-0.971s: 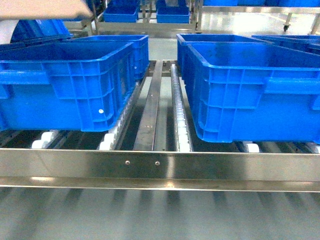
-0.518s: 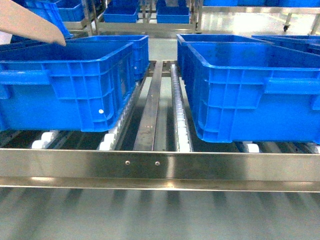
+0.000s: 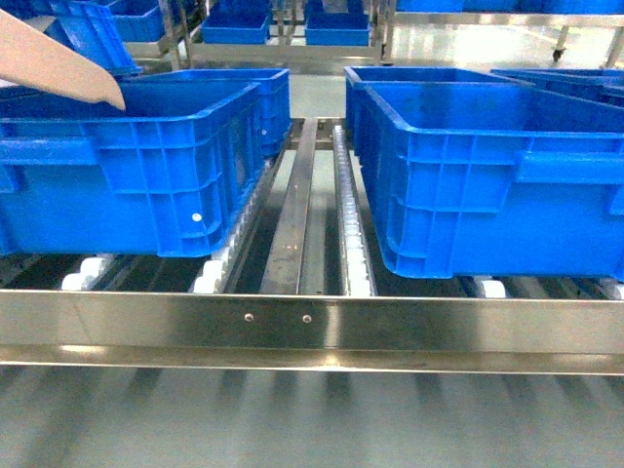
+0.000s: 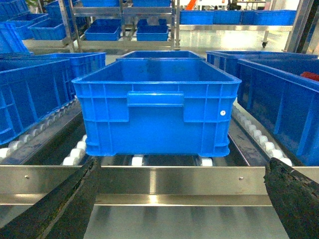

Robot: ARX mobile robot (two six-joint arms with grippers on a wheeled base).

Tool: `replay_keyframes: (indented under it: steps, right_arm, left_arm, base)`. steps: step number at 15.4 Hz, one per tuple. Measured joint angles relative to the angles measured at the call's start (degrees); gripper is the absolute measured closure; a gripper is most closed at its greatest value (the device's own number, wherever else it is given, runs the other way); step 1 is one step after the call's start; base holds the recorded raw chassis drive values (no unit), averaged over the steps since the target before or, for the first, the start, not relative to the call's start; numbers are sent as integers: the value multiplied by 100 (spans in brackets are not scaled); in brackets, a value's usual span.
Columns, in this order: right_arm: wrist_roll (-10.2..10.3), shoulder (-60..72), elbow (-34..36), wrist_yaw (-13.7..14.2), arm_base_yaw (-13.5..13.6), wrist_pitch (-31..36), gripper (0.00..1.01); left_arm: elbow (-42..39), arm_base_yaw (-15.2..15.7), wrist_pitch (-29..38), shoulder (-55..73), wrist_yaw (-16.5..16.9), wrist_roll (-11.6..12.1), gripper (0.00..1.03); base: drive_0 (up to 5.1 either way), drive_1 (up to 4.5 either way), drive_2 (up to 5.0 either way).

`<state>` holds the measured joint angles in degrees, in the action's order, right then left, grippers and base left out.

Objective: Place part in tray to right shelf

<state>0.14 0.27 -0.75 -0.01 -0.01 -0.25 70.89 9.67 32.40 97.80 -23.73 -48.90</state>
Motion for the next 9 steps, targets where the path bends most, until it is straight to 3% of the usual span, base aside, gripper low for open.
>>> replay_keyframes:
  steps: [2,5,6,7,9]
  right_arm:
    - [0,0,-2,0,0,2,3]
    - [0,0,0,0,0,2,3]
    - [2,0,0,0,0,0,3]
    - [0,0,0,0,0,0,15]
    - [0,0,0,0,0,2,37]
  left_arm:
    - [-437,-33,323,-474,721,-345,90]
    - [-1596,-146,1036,-1912,1851,-1154,90]
    - [-1604,-136,223,-2297,2286,-929,90]
    - [-1829,-122,-625,-2782,2959,271,90]
    - [-2885,-243,-686,-3198,3073,2404,90]
  base:
    - [0,0,0]
    - [0,0,0]
    - [0,0,0]
    - [0,0,0]
    - [0,0,0]
